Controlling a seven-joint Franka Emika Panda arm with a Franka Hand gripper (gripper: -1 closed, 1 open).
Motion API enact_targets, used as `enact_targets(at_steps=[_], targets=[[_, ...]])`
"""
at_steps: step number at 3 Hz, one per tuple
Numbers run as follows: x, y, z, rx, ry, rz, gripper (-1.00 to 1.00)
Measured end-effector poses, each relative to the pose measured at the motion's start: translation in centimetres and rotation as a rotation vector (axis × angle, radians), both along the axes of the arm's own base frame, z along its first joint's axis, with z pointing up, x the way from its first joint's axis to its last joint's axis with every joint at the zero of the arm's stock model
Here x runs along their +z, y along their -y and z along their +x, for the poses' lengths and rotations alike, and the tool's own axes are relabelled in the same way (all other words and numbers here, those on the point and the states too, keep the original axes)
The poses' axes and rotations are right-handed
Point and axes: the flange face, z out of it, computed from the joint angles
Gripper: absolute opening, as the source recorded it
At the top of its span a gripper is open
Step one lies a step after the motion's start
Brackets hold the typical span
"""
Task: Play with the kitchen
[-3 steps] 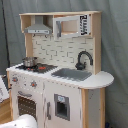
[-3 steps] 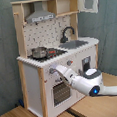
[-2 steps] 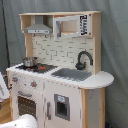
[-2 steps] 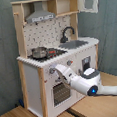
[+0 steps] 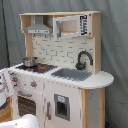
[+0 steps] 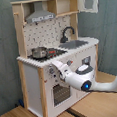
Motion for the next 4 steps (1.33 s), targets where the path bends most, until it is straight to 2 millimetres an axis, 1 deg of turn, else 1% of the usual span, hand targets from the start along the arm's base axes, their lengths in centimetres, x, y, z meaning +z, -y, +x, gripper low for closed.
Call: enact_targets(at_steps=[1,2,3,4], targets=[[0.03,0.34,0.45,-0.019,0.005,0.013,1.0],[0.04,0.48,0.59,-0.022,0.005,0.013,-1.0],[0.07,0.81,1.01,-0.036,0.007,0.011,-1.0],[0.07,0.81,1.01,-0.036,0.007,0.011,1.0]])
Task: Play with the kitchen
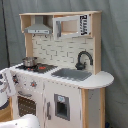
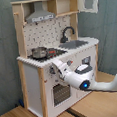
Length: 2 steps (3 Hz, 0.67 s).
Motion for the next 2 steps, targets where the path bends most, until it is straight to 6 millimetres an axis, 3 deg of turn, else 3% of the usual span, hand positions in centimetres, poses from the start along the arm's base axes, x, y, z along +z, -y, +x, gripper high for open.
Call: enact_targets(at_steps=[1,2], targets=[[-0.52,-1.06,-0.5,0.022,-0.007,-0.004,1.0],[-0.52,-1.06,-0.49,0.022,-0.007,-0.004,-1.0]])
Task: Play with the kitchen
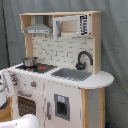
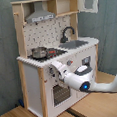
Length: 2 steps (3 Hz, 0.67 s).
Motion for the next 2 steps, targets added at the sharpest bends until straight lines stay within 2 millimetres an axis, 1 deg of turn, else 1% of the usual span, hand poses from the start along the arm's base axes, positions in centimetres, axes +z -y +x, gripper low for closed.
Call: enact_targets(at_steps=[2], targets=[[0.03,0.03,0.0,-0.008,-0.016,-0.254,-1.0]])
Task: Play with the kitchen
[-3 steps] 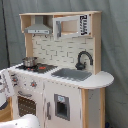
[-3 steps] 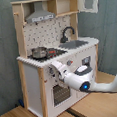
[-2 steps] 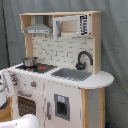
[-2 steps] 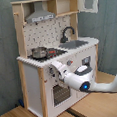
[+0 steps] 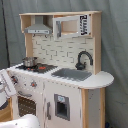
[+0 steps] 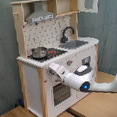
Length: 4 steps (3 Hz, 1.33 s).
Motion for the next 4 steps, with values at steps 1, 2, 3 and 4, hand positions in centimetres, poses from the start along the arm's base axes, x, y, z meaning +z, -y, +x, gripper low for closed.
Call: enact_targets(at_steps=[1,2,3,4], targets=[[-0.12,0.03,0.01,-0.004,-0.003,-0.136,-1.0],[-0.34,0.12,0.02,-0.009,0.003,-0.297,-1.0],[-0.65,0.25,0.02,-0.014,0.016,-0.464,-1.0],[-0.97,0.43,0.04,-0.021,0.035,-0.625,-1.0]])
